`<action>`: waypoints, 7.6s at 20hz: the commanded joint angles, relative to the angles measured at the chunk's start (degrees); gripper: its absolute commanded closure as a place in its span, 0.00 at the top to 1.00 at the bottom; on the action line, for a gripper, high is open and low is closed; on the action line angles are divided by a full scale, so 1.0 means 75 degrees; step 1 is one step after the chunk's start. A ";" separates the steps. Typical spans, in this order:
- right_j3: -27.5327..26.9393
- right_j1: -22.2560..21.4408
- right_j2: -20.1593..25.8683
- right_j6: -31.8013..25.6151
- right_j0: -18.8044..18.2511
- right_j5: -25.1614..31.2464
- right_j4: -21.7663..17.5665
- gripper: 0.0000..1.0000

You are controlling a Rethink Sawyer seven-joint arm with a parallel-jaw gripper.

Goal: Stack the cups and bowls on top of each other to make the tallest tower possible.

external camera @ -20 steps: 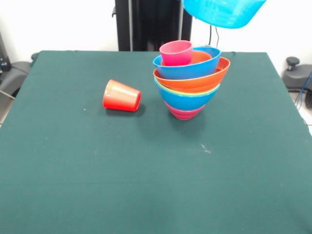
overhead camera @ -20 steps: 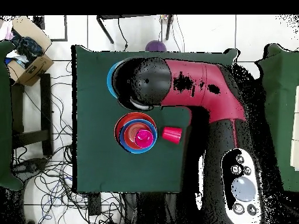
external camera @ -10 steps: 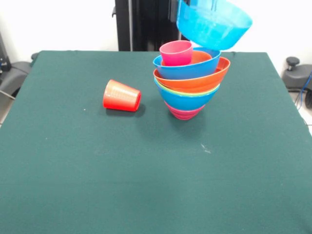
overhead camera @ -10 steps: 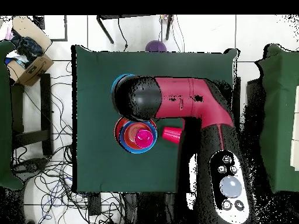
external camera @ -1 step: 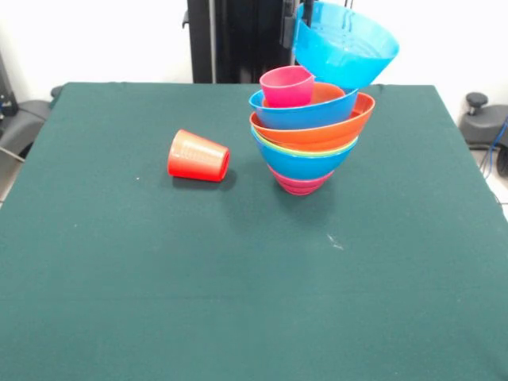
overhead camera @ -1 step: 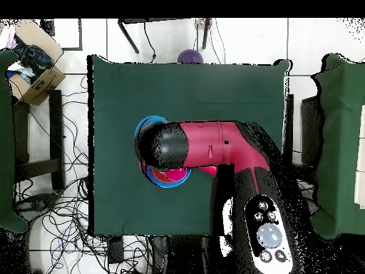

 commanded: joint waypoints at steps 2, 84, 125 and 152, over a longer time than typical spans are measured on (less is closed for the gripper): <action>0.1547 -0.0242 0.0725 -0.1744 -0.0320 -0.0843 -0.0763 0.00; 0.2661 0.0798 0.4597 -0.1680 -0.3640 -0.0669 -0.2093 0.00; 0.2755 0.1046 0.4365 -0.1078 -0.3654 -0.1689 -0.3194 0.00; 0.2652 0.1521 0.4447 -0.1286 -0.3857 -0.2008 -0.3491 0.00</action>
